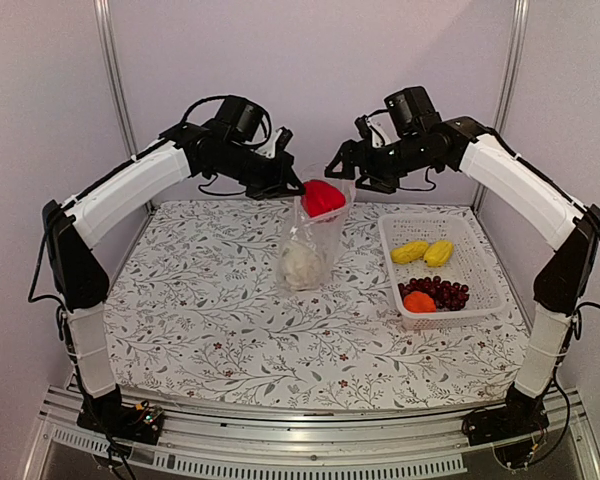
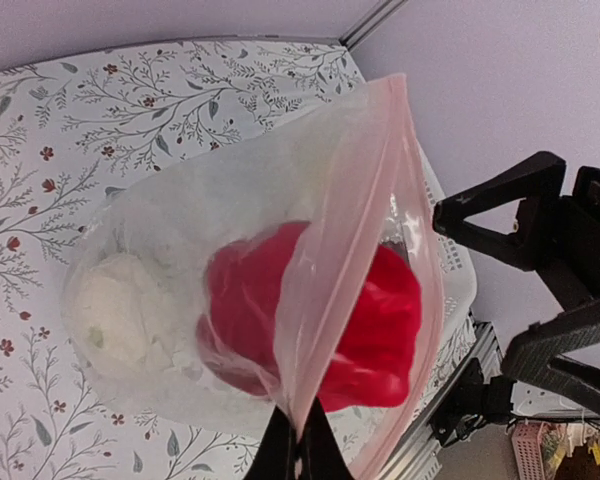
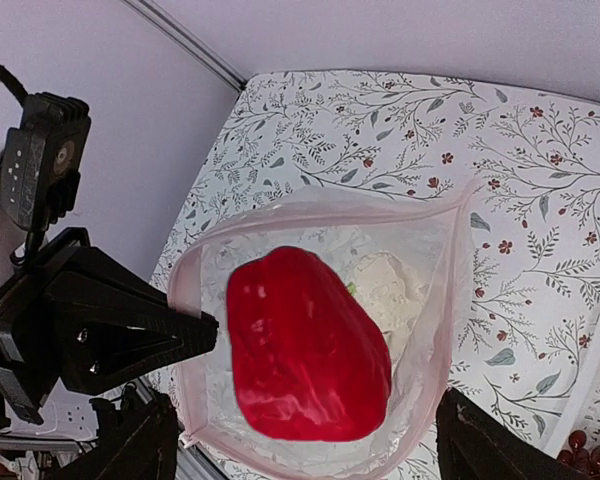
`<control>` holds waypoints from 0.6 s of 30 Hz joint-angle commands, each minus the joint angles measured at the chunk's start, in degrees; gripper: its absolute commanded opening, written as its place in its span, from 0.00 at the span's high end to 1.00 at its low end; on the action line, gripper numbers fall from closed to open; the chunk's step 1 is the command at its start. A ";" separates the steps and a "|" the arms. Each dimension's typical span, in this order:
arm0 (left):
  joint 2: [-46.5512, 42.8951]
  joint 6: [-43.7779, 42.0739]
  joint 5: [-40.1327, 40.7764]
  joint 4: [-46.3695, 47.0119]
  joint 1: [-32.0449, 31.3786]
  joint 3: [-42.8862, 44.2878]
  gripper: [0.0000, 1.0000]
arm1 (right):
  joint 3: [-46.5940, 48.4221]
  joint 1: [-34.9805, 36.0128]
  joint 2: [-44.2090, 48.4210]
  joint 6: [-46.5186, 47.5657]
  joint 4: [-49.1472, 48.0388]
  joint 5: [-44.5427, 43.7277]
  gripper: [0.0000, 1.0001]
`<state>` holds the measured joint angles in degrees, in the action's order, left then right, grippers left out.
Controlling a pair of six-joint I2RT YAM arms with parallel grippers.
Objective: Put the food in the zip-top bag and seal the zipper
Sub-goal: Place the fake vegetable in the zipper food storage bag, then pass from the left arm to the right
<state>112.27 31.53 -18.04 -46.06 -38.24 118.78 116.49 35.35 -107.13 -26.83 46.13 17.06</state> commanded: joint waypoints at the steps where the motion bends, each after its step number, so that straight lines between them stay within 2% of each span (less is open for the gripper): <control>1: 0.83 0.20 -1.46 1.24 1.22 0.70 1.00 | 2.59 0.76 0.31 0.38 4.20 -1.86 0.10; 5: 0.97 0.37 -1.65 1.33 1.71 0.58 1.00 | 2.78 0.73 1.32 -0.32 6.26 -2.98 0.10; 11: 1.08 0.57 -2.08 1.57 1.94 0.48 1.00 | 1.64 0.73 3.39 0.32 10.71 -10.47 0.21; 18: 1.30 0.86 -3.63 2.44 2.07 0.60 1.00 | 0.67 0.77 0.87 0.44 11.52 -7.95 0.30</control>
<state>112.64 31.99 -20.01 -45.30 -37.06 118.78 117.99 36.05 -106.10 -26.68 55.86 9.39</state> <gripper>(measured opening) 0.006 0.726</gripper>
